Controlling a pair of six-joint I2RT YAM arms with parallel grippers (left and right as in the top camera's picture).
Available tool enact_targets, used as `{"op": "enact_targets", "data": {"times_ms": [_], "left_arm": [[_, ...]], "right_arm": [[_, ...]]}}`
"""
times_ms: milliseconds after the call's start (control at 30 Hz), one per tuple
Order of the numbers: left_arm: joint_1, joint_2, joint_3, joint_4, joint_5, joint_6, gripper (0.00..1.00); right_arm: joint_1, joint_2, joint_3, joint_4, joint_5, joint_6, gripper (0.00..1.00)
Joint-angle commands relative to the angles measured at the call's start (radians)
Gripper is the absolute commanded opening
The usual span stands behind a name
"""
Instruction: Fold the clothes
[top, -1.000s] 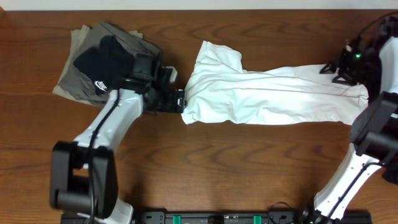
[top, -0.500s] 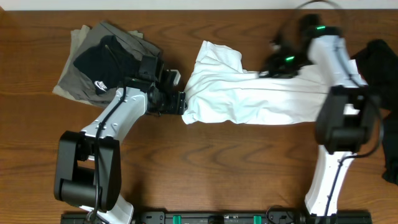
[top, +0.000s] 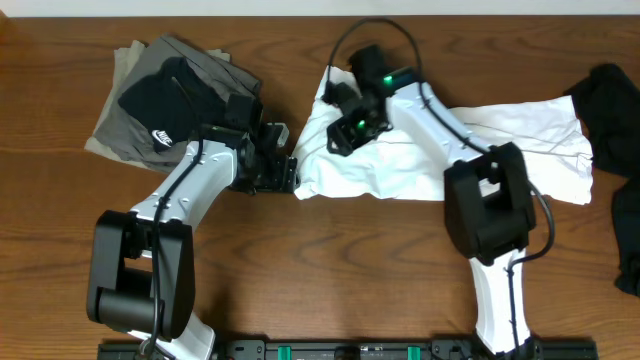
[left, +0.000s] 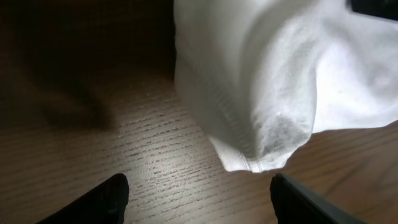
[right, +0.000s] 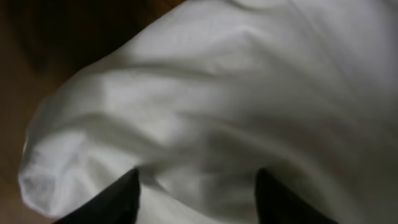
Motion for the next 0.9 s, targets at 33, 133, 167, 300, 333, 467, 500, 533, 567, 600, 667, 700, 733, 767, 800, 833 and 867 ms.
{"op": "enact_targets", "data": {"times_ms": [33, 133, 167, 300, 333, 467, 500, 533, 567, 600, 667, 700, 733, 767, 800, 833, 867], "left_arm": [[0.0, -0.022, -0.003, -0.003, -0.017, 0.005, 0.75], [0.0, -0.023, -0.003, -0.004, -0.031, 0.005, 0.75], [0.0, -0.023, -0.003, -0.004, -0.031, 0.005, 0.75], [0.0, -0.023, -0.003, -0.004, -0.031, 0.005, 0.75], [0.0, -0.023, -0.003, -0.004, -0.031, 0.005, 0.75], [0.0, -0.023, -0.003, -0.002, -0.032, 0.006, 0.75], [0.0, -0.023, -0.003, -0.001, -0.032, 0.006, 0.75], [0.0, -0.023, -0.003, 0.0, -0.032, 0.006, 0.75], [0.0, -0.023, -0.003, 0.002, -0.031, 0.006, 0.75], [0.0, -0.023, -0.003, 0.006, -0.031, 0.006, 0.75], [0.0, -0.023, -0.003, 0.018, -0.032, 0.006, 0.75], [0.0, -0.023, -0.003, 0.02, -0.034, 0.006, 0.75], [0.002, -0.023, 0.0, 0.015, -0.048, 0.005, 0.75], [0.007, -0.024, 0.008, -0.003, -0.059, 0.005, 0.75], [0.014, -0.026, 0.017, -0.021, -0.061, 0.005, 0.75], [0.023, -0.032, 0.027, -0.035, -0.061, 0.001, 0.74], [0.034, -0.04, 0.039, -0.05, -0.061, -0.003, 0.75]], "right_arm": [[0.048, -0.018, -0.006, -0.021, 0.127, 0.037, 0.28], [0.057, -0.024, -0.005, -0.06, 0.302, 0.142, 0.01], [0.054, -0.029, -0.005, -0.072, 0.347, 0.16, 0.01], [0.013, -0.089, -0.005, -0.147, 0.515, 0.196, 0.01], [-0.004, -0.112, -0.005, -0.172, 0.55, 0.196, 0.01], [-0.076, -0.188, -0.005, -0.232, 0.628, 0.196, 0.01], [-0.093, -0.2, -0.005, -0.238, 0.619, 0.196, 0.01], [-0.115, -0.213, -0.005, -0.245, 0.573, 0.192, 0.01], [-0.131, -0.219, -0.005, -0.246, 0.516, 0.177, 0.01], [-0.148, -0.222, -0.005, -0.246, 0.433, 0.165, 0.02], [-0.169, -0.222, -0.005, -0.245, 0.246, 0.122, 0.03], [-0.174, -0.219, -0.007, -0.243, 0.156, 0.097, 0.1], [-0.176, -0.215, -0.01, -0.24, 0.06, 0.077, 0.22], [-0.173, -0.212, -0.015, -0.233, -0.022, 0.062, 0.34], [-0.161, -0.208, -0.022, -0.223, -0.092, 0.044, 0.4], [-0.15, -0.206, -0.028, -0.215, -0.113, 0.037, 0.43], [-0.13, -0.203, -0.036, -0.202, -0.118, 0.037, 0.47]]}}
